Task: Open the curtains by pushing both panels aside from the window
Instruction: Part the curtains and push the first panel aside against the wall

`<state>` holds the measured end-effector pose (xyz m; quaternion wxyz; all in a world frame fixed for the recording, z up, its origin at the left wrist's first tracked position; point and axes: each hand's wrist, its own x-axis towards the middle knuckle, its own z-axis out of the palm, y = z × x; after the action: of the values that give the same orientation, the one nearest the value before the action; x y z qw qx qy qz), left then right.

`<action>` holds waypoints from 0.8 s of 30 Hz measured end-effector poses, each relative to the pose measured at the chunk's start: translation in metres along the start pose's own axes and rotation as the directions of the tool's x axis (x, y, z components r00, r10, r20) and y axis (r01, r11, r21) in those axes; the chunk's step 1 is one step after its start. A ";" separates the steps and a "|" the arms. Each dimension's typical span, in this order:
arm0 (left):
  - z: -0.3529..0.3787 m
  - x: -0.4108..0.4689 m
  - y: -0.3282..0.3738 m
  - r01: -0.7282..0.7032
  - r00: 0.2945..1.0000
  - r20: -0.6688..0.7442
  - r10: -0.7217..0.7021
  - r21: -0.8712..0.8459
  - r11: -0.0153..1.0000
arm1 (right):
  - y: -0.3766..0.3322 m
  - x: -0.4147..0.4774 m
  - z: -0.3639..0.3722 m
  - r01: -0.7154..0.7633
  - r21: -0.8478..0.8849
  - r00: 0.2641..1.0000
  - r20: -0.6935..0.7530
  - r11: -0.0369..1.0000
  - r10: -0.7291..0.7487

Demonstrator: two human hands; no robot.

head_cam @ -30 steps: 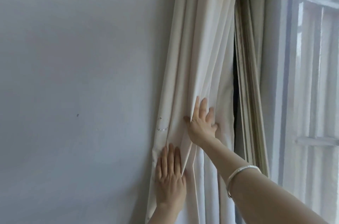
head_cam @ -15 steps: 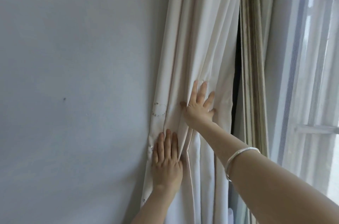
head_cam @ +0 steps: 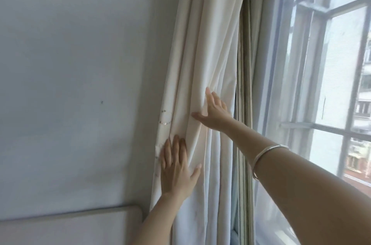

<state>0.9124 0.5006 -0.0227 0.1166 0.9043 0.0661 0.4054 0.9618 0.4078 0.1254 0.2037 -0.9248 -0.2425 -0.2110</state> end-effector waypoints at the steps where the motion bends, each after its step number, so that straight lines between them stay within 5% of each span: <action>1: -0.008 -0.010 0.001 -0.011 1.000 0.011 0.011 -0.024 1.000 | -0.004 -0.014 -0.006 -0.008 0.004 1.000 -0.005 1.000 0.008; 13: -0.117 -0.116 0.064 -0.131 0.991 -0.013 0.132 -0.259 0.957 | -0.026 -0.192 -0.106 -0.118 -0.066 0.988 -0.107 0.991 0.111; 24: -0.201 -0.199 0.236 -0.404 0.909 -0.120 0.399 -0.484 0.776 | 0.028 -0.380 -0.249 -0.302 -0.234 0.913 -0.349 0.924 0.210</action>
<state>0.6359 0.2618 0.0264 0.2565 0.8339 -0.2345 0.4287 0.6031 0.1287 0.1382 0.1320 -0.9221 -0.0493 -0.3605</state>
